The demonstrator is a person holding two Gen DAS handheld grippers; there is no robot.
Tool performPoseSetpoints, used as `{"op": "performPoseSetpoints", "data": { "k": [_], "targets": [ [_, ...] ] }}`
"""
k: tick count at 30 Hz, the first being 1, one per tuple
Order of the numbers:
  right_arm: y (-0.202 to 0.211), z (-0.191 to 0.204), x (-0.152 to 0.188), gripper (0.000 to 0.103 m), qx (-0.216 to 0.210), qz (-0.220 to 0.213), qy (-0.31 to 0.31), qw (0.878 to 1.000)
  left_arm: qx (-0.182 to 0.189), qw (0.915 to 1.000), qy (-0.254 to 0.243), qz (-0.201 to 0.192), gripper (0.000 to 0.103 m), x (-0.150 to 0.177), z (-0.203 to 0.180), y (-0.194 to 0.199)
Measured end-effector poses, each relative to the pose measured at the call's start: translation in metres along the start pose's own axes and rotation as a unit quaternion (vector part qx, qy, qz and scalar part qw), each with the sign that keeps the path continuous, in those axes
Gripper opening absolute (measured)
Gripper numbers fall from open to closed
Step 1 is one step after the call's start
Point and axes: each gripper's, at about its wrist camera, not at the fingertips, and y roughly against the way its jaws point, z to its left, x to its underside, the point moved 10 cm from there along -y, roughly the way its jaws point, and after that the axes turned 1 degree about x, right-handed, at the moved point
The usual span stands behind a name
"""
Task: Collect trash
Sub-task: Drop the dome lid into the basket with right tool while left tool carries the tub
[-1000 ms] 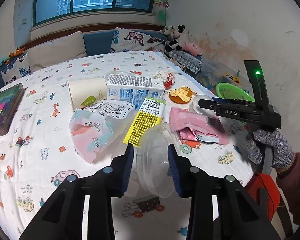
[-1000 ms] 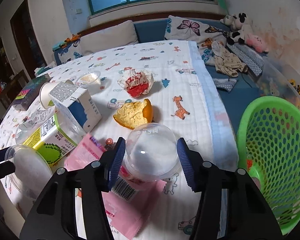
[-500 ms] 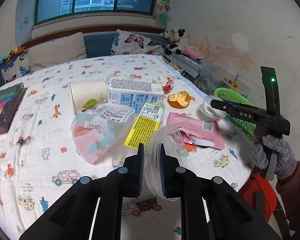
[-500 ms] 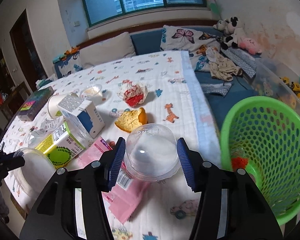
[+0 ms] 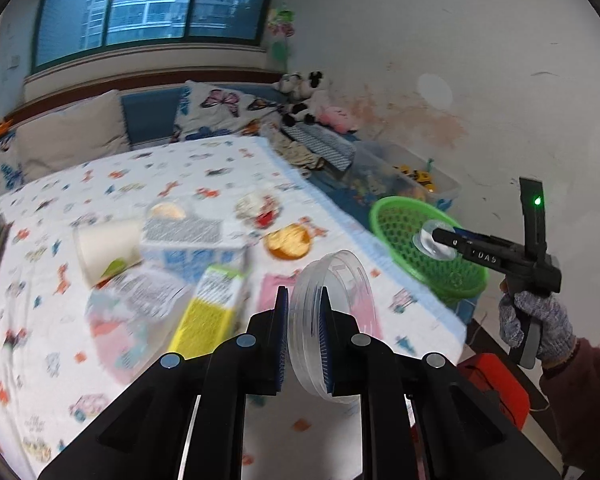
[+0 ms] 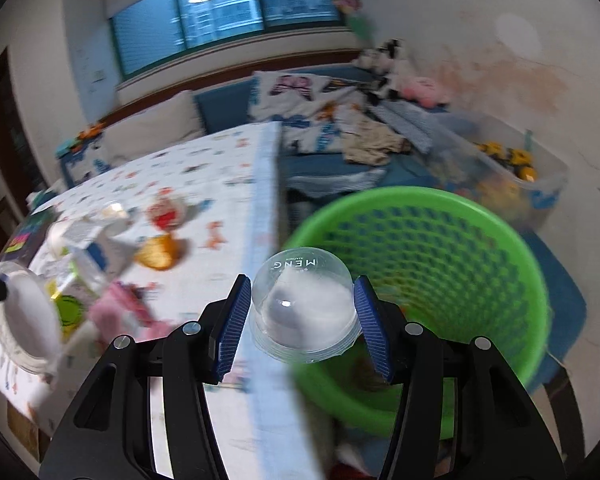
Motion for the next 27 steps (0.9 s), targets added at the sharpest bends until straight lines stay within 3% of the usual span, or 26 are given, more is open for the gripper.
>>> {"op": "performPoseSetpoints", "data": {
  "k": [5,13,27],
  "targets": [
    [-0.001,-0.052,0.007,0.054,0.038,0.008,-0.025,0.999,0.018,0.9997,-0.016,0.004,0.013,-0.020,-0.024,-0.019],
    [-0.015,-0.102,0.026,0.054,0.066,0.026,-0.059,0.996,0.038,0.9978,-0.054,0.006,0.012,-0.053,-0.067,-0.049],
    [-0.014,-0.128,0.036,0.057,0.080,0.024,-0.075,0.994,0.057,0.9938,-0.092,0.024,0.012,-0.090,-0.119,-0.107]
  ]
}}
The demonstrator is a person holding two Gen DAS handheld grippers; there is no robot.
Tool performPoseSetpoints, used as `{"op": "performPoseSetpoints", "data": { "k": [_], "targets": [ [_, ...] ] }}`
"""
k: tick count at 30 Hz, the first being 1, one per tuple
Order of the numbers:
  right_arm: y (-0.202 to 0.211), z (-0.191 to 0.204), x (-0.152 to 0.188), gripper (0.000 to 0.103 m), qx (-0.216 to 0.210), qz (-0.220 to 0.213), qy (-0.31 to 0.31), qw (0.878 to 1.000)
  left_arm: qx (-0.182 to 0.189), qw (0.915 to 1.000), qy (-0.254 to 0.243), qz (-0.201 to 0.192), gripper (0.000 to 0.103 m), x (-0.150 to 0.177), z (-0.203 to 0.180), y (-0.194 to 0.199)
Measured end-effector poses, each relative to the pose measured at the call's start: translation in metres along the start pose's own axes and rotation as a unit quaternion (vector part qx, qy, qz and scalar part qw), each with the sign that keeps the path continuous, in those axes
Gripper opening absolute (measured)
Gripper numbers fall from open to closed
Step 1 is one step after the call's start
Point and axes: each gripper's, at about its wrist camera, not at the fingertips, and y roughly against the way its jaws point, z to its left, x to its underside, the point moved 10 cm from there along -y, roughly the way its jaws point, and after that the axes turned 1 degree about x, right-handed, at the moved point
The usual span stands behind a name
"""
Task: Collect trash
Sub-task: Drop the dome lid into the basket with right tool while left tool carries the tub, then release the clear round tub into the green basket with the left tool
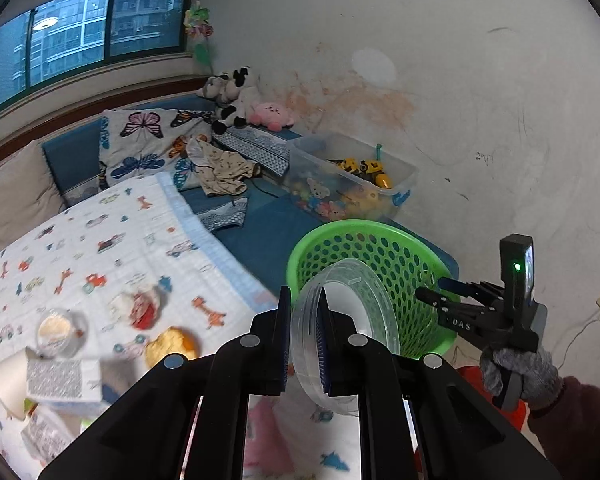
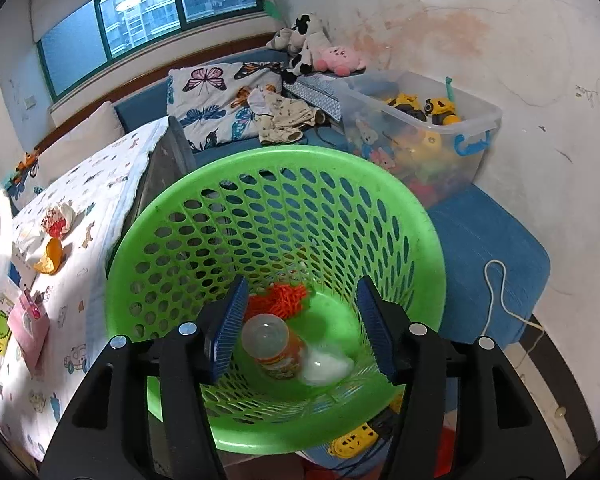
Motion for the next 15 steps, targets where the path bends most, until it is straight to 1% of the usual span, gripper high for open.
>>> {"op": "performPoseSetpoints", "data": {
  "k": [3,9,12,15],
  "targets": [
    [0.006,-0.002,-0.001,0.058,-0.004,-0.005,-0.002,1.000,0.002,0.9999,-0.008,0.006,0.012,-0.006,-0.009,-0.017],
    [0.021,-0.005,0.000,0.063,-0.012,-0.016,-0.004,1.000,0.003,0.9995,-0.014,0.027,0.012,-0.011,-0.024,-0.054],
    [0.028,-0.005,0.003,0.066,-0.015,-0.020,-0.004,1.000,0.000,0.9990,-0.018,0.041,0.011,-0.010,-0.028,-0.073],
    [0.033,-0.007,0.005,0.068,-0.017,-0.024,-0.007,1.000,-0.013,0.9984,-0.027,0.049,0.012,-0.010,-0.030,-0.089]
  ]
}}
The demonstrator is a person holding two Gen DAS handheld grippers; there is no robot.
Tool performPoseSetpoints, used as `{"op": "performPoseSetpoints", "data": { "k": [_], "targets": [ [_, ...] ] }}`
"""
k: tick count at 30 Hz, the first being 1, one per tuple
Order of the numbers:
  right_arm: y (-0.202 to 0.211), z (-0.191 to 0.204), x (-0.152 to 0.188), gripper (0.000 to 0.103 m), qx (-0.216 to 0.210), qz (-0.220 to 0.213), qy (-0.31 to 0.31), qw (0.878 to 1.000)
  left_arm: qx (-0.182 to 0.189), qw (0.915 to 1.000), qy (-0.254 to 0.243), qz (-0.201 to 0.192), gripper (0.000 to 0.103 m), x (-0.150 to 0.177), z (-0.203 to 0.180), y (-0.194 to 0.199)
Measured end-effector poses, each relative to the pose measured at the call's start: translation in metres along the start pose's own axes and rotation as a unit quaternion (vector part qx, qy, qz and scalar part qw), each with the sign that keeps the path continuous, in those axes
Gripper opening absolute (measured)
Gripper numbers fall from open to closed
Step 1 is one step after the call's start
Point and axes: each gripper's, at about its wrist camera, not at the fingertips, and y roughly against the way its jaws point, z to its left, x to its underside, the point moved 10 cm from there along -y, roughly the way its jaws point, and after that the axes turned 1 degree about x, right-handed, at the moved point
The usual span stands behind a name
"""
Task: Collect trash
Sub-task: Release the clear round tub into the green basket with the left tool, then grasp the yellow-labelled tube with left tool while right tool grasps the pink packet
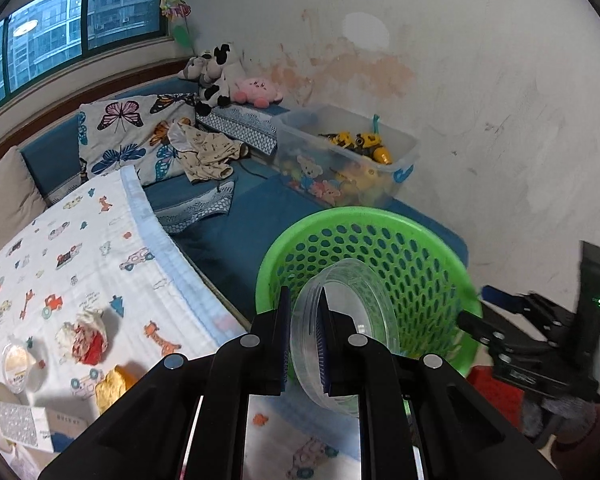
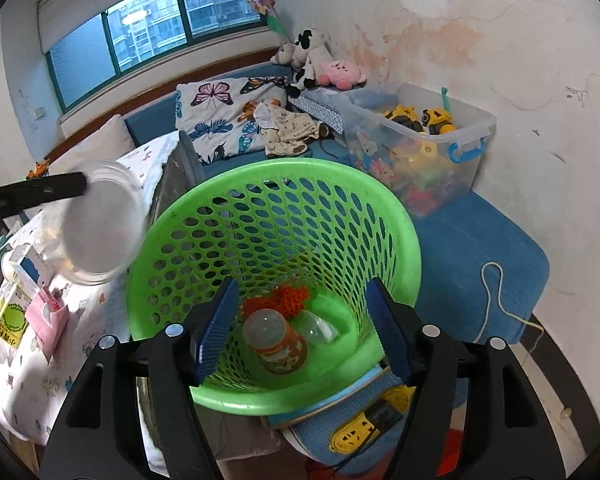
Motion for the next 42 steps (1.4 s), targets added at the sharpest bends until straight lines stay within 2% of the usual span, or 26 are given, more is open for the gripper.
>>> {"op": "performPoseSetpoints", "data": {
  "k": [5,11,15,16,17,19,28,35,42],
  "targets": [
    [0.002,-0.001,0.005,0.070,-0.002,0.003,-0.004,1.000,-0.016,0.9997,-0.015,0.015,0.012,-0.003,-0.004,-0.024],
    [0.001,-0.002,0.009,0.070,-0.003,0.007,-0.010,1.000,-0.036,0.9986,-0.037,0.015,0.012,-0.011,-0.011,-0.045],
    [0.004,-0.003,0.012,0.070,-0.002,0.007,-0.013,1.000,-0.039,0.9985,-0.034,0.019,0.015,-0.010,-0.012,-0.053],
    [0.004,-0.003,0.012,0.070,-0.002,0.007,-0.013,1.000,-0.033,0.9988,-0.031,0.017,0.018,-0.009,-0.013,-0.052],
    [0.005,-0.003,0.013,0.070,-0.002,0.007,-0.014,1.000,-0.029,0.9990,-0.029,0.014,0.028,-0.008,-0.012,-0.051],
    [0.005,-0.003,0.014,0.070,-0.003,0.008,-0.015,1.000,-0.024,0.9994,-0.024,-0.002,0.045,-0.008,-0.011,-0.043],
    [0.013,0.012,0.015,0.071,-0.012,0.002,-0.011,1.000,-0.020,0.9996,-0.011,-0.019,0.045,0.006,-0.002,-0.010],
    [0.025,0.035,0.012,0.073,-0.027,-0.008,0.001,1.000,-0.024,0.9991,0.018,-0.031,0.045,0.037,0.014,0.035],
    [0.032,0.076,0.013,0.074,-0.051,-0.010,0.027,0.998,-0.039,0.9969,0.058,-0.037,0.045,0.076,0.048,0.079]
  ]
}}
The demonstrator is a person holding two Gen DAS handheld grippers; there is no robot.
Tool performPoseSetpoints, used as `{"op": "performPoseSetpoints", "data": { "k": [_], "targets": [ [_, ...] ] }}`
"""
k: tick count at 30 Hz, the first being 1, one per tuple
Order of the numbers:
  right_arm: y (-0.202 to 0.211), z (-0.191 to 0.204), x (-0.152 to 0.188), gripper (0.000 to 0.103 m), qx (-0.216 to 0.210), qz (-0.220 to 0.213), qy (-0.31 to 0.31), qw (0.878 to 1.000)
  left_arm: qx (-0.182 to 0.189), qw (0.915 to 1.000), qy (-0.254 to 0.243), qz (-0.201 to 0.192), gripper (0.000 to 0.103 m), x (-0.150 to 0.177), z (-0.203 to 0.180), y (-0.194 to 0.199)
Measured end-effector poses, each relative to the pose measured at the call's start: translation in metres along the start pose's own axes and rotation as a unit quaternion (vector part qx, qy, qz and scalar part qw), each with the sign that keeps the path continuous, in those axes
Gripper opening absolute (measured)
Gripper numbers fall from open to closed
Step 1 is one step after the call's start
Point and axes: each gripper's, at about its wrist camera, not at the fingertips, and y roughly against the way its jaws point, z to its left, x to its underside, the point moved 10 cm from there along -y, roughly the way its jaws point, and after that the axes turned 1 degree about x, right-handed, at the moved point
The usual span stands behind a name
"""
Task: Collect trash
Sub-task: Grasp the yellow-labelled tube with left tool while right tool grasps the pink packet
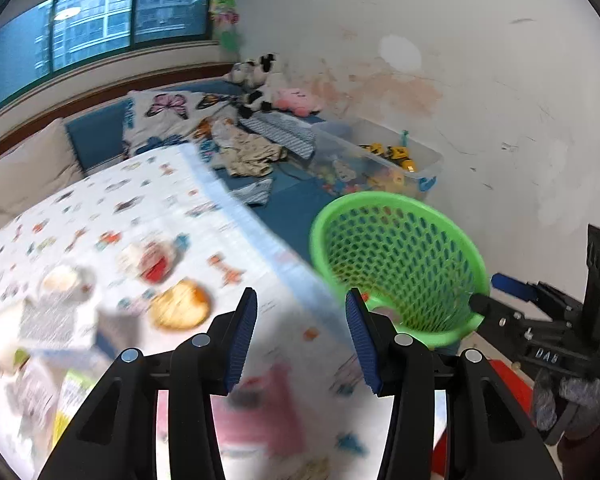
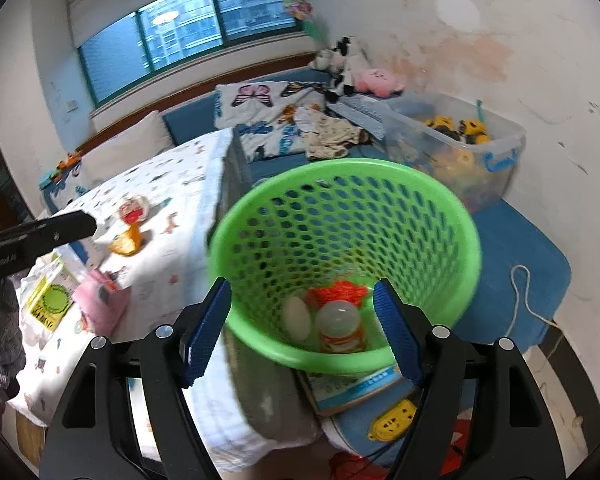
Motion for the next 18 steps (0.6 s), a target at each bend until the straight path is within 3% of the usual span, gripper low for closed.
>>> {"op": "performPoseSetpoints", "data": {
  "k": [10,18],
  "targets": [
    [-0.003,0.059,0.000,0.075,-0.036,0.006,0.040,0.999,-0.065,0.9969,0.045,0.002,0.045,0.046,0.084,0.052],
    [-0.008,0.101,0.002,0.075,-0.065,0.016,0.068,0.995,-0.120,0.9884,0.093,-0.012,0.045,0.078,0.150,0.095]
  ]
}}
